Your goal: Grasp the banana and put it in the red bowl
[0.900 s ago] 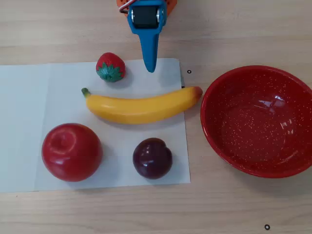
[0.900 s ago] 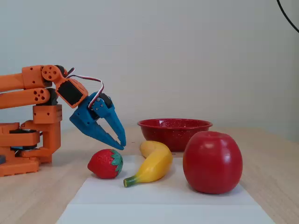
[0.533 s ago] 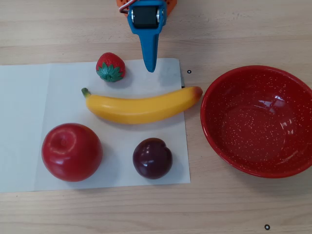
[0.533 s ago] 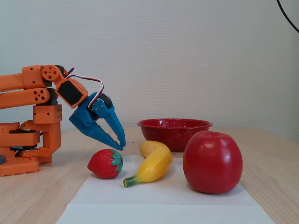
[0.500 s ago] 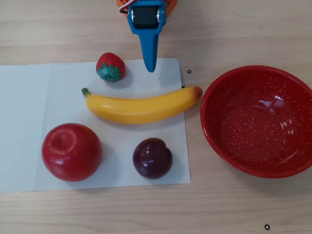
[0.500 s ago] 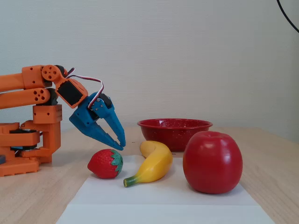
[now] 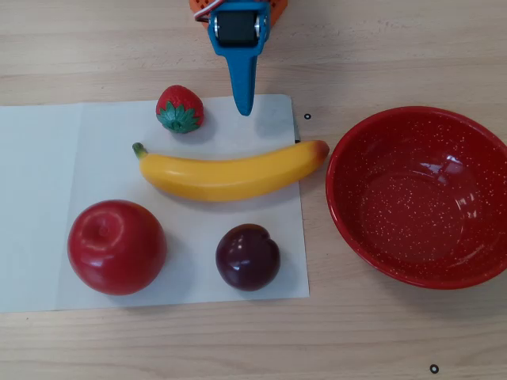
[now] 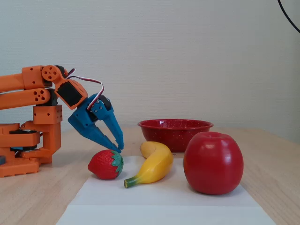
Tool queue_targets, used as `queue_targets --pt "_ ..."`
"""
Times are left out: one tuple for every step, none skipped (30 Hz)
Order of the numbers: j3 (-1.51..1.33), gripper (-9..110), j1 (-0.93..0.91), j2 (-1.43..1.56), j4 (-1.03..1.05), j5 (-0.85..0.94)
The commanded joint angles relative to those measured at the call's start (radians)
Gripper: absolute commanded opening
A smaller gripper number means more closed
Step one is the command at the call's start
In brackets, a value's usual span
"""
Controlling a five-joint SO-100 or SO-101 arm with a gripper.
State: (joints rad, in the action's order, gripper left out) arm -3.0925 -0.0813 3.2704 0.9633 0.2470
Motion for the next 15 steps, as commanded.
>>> queue_targets --pt "0.075 0 -0.02 -0.072 0.009 -0.032" --pt "0.101 0 -0.018 -0.092 0.015 -0.035" --pt "0.13 0 -0.015 -0.115 0.021 -0.038" --pt "0.164 0 -0.011 -0.14 0.028 -0.034" --pt "0.201 0 -0.008 -0.161 0.043 -0.032" --pt "0.238 0 -0.006 -0.184 0.063 -0.032" --pt "0.276 0 -0.003 -0.206 0.087 -0.034" --pt "0.319 0 -0.002 -0.227 0.12 -0.032" --pt "0.362 0 0.002 -0.252 0.153 -0.029" --pt "0.402 0 0.005 -0.275 0.183 -0.026" --pt "0.44 0 0.006 -0.302 0.209 -0.025" --pt "0.474 0 0.011 -0.328 0.232 -0.025" --pt "0.506 0 0.015 -0.353 0.249 -0.029" --pt "0.54 0 0.018 -0.379 0.264 -0.034" --pt "0.572 0 0.023 -0.407 0.278 -0.04"
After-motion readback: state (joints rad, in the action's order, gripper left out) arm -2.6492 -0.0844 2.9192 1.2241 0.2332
